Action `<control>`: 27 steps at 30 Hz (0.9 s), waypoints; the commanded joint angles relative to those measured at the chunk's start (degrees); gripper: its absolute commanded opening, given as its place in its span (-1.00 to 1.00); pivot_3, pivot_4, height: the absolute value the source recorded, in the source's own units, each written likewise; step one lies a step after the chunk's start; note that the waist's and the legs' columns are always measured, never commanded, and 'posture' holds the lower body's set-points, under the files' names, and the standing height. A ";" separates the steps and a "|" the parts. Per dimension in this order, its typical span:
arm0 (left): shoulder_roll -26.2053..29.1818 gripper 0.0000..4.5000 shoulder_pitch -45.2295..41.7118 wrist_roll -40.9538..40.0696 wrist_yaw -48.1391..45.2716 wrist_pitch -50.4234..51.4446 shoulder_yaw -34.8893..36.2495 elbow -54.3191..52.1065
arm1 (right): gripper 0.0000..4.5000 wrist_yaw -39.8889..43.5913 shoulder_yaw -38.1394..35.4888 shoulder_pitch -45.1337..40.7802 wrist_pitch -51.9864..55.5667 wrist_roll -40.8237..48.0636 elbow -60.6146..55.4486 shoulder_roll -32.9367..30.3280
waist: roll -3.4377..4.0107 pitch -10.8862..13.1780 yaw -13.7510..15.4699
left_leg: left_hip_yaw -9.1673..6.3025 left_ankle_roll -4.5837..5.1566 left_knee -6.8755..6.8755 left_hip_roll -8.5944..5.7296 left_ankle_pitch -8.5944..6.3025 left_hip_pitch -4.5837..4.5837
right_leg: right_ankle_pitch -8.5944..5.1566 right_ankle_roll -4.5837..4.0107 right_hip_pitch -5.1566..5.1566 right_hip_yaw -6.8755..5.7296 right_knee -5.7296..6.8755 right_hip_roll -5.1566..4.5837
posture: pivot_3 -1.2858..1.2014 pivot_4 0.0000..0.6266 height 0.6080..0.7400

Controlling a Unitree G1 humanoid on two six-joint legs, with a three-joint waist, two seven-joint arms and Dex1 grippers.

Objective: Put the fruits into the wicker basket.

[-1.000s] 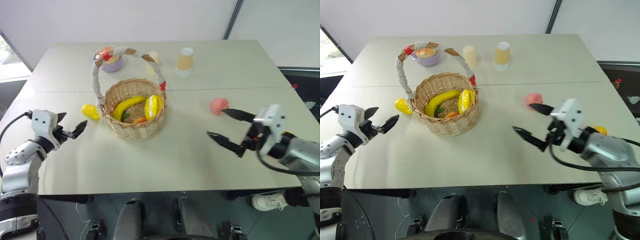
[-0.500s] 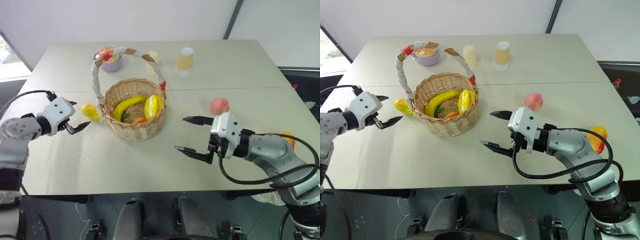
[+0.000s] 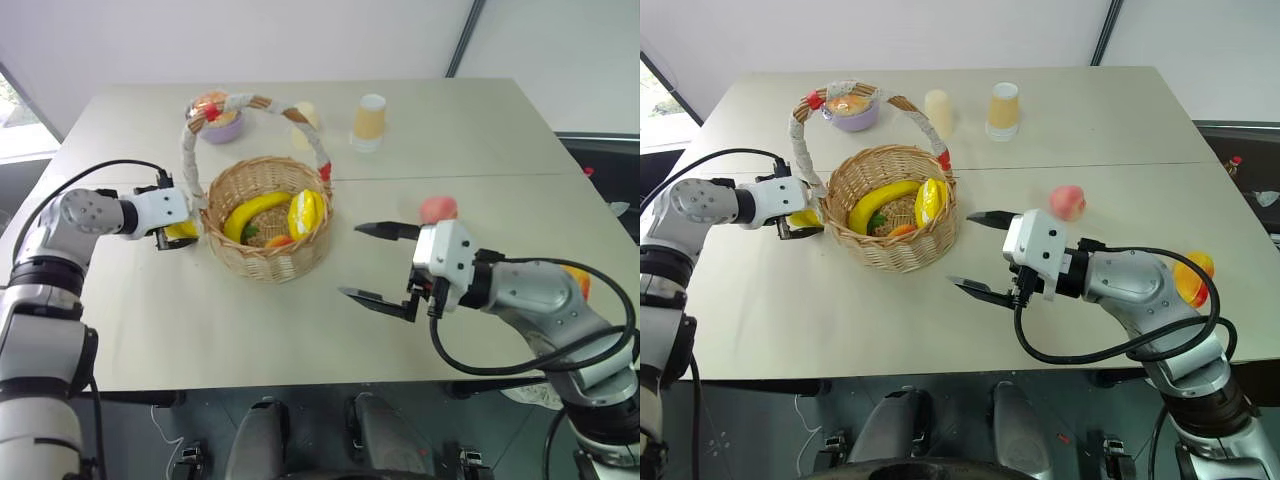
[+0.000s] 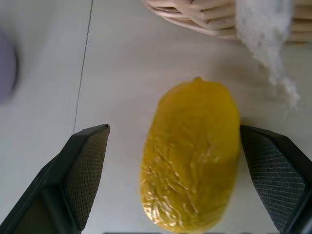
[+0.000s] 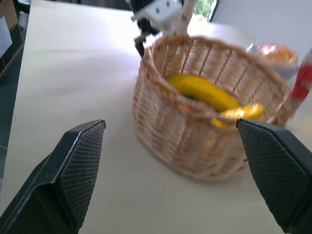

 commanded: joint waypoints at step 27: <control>10.49 -0.27 30.47 -46.52 -15.84 51.05 36.78 -54.16 | 1.00 1.97 -0.34 -5.69 0.42 0.67 0.22 0.35 | -0.04 0.02 0.07 | -0.07 -0.01 0.06 0.37 0.01 -0.17 | 0.00 -0.02 -0.28 0.09 0.24 -0.18 | 0.03 -0.52 1.00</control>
